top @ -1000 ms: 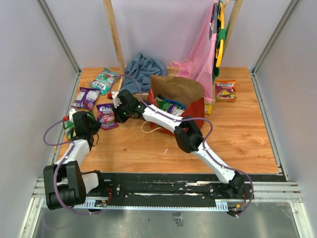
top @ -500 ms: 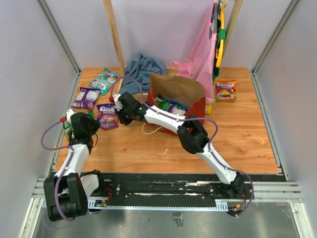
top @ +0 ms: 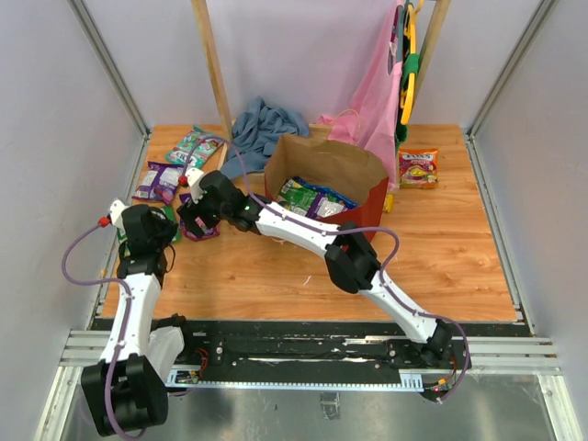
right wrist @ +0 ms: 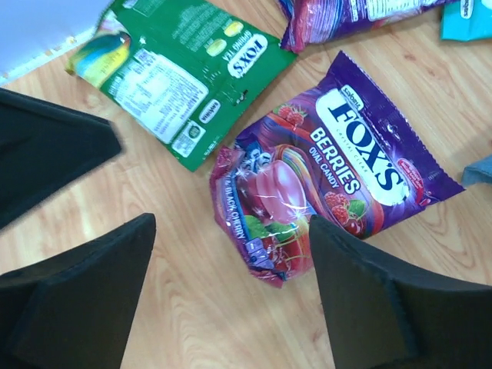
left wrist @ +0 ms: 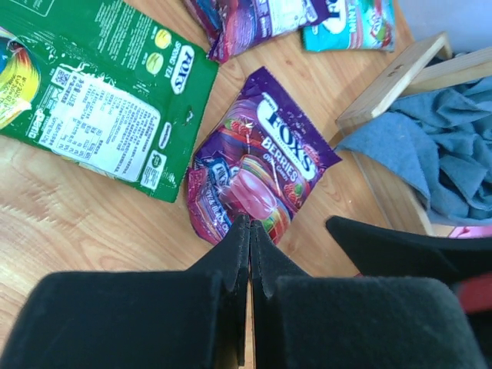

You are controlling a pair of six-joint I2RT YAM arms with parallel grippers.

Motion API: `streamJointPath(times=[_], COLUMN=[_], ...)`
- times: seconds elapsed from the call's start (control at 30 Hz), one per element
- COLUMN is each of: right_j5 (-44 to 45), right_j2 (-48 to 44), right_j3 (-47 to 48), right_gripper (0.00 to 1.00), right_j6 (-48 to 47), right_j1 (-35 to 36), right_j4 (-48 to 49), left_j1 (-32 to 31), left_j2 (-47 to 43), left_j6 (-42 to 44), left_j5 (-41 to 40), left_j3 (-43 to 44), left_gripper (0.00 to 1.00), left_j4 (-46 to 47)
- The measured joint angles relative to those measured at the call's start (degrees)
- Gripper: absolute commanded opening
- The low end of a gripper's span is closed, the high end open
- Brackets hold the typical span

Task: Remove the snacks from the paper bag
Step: Adjust the snack at the center of the board.

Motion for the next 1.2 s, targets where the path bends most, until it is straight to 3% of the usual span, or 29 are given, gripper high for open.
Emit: streamJointPath(times=[0.13, 0.3, 0.43, 0.67, 0.93, 1.1, 1.17, 1.2], right_j5=[0.0, -1.4, -1.5, -0.2, -0.2, -0.2, -0.3, -0.3], right_j2=[4.0, 13.5, 13.4, 8.8, -3.6, -6.3, -6.3, -6.3], right_j3=[0.9, 10.1, 10.0, 3.2, -16.4, -20.0, -20.0, -20.0], right_gripper=[0.8, 0.74, 0.72, 0.68, 0.66, 0.65, 0.65, 0.65], right_j6=[-0.5, -0.8, -0.9, -2.7, -0.9, -0.3, -0.1, -0.1], right_j1=[0.0, -0.7, -1.2, -1.4, -2.2, -2.4, -2.5, -2.5], right_j4=[1.2, 0.1, -0.6, -3.4, -2.8, -3.6, -3.8, -3.8], left_j1=[0.0, 0.0, 0.0, 0.0, 0.0, -0.9, -2.4, -3.2], left_j2=[-4.4, -7.0, -7.0, -7.0, -1.3, 6.2, 9.2, 10.6], left_j6=[-0.7, -0.9, -0.9, -0.4, 0.7, 1.0, 1.1, 1.1], left_j5=[0.1, 0.4, 0.5, 0.8, 8.3, 16.6, 19.4, 20.4], left_j3=[0.6, 1.9, 2.0, 1.8, -4.2, -10.0, -10.6, -10.6], left_gripper=[0.01, 0.01, 0.0, 0.01, 0.01, 0.27, 0.28, 0.23], left_j4=[-2.3, -4.1, -5.1, -5.3, 0.1, 6.3, 8.7, 10.0])
